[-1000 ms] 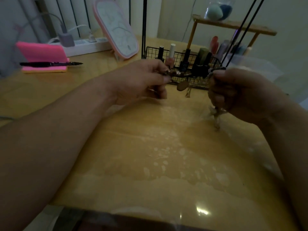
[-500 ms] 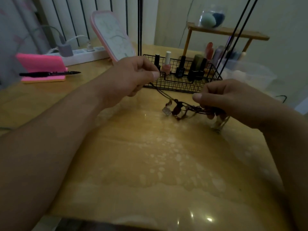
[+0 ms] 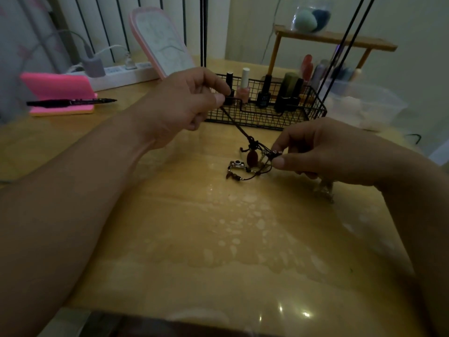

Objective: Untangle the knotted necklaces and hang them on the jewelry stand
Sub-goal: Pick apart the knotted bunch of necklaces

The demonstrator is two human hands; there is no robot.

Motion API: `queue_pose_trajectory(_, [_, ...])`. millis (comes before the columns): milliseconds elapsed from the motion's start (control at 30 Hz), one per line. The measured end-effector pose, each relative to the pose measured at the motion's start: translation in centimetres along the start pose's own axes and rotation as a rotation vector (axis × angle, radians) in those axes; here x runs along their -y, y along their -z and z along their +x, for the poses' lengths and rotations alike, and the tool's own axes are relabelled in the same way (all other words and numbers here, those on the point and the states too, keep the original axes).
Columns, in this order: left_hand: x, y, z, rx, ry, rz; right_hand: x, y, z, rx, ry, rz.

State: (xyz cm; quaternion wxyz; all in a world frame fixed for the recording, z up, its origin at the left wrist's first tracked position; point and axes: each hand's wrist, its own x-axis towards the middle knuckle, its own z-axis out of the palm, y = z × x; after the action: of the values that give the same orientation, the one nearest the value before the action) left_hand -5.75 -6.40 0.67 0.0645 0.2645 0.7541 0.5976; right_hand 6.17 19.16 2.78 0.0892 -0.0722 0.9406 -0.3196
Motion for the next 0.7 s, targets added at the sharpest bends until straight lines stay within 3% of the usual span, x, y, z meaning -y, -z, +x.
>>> queue_pose_trajectory(100, [0.5,-0.5,-0.3,0.025,-0.01,0.447,-0.6,-0.1,0.4,-0.049,-0.041,-0.135])
queue_pose_trajectory(167, [0.8,-0.7,-0.4,0.109,0.018,0.552,-1.0,-0.1,0.6,-0.076,-0.075,-0.211])
queue_pose_trajectory(467, [-0.1,-1.0,-0.6,0.095,0.023,0.525,-1.9,-0.1,1.0,-0.121,-0.096,-0.237])
queue_pose_trajectory(567, [-0.2,-1.2,-0.6,0.01,-0.04,0.505,-1.8,-0.1,1.0,-0.114,-0.094,-0.218])
queue_pose_trajectory(700, [-0.8,-1.3,-0.5,-0.131,-0.039,0.302,-1.7,-0.2,0.9,-0.097,-0.076,-0.207])
